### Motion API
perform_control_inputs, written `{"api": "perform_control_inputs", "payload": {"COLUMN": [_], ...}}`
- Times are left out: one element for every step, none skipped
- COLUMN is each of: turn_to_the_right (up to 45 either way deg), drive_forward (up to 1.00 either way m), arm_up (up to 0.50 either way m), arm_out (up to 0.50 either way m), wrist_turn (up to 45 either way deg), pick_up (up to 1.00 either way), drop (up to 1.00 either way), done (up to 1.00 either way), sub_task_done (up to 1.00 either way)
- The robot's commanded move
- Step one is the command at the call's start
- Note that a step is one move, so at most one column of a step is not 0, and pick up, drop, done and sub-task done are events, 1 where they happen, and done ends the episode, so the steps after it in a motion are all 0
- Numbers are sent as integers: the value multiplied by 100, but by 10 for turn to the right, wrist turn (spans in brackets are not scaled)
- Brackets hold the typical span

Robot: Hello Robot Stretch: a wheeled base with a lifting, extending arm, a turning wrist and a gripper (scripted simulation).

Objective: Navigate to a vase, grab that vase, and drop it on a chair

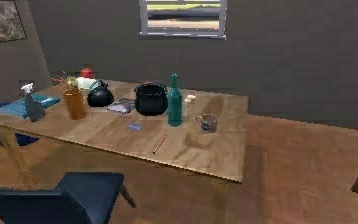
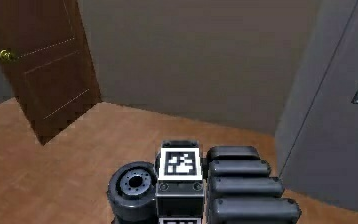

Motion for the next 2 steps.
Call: {"api": "perform_control_inputs", "payload": {"turn_to_the_right": [-450,-450], "drive_forward": [0,0], "arm_up": [0,0], "arm_out": [0,0], "wrist_turn": [0,0], "pick_up": [0,0], "drop": [0,0], "done": [0,0], "sub_task_done": [0,0]}}
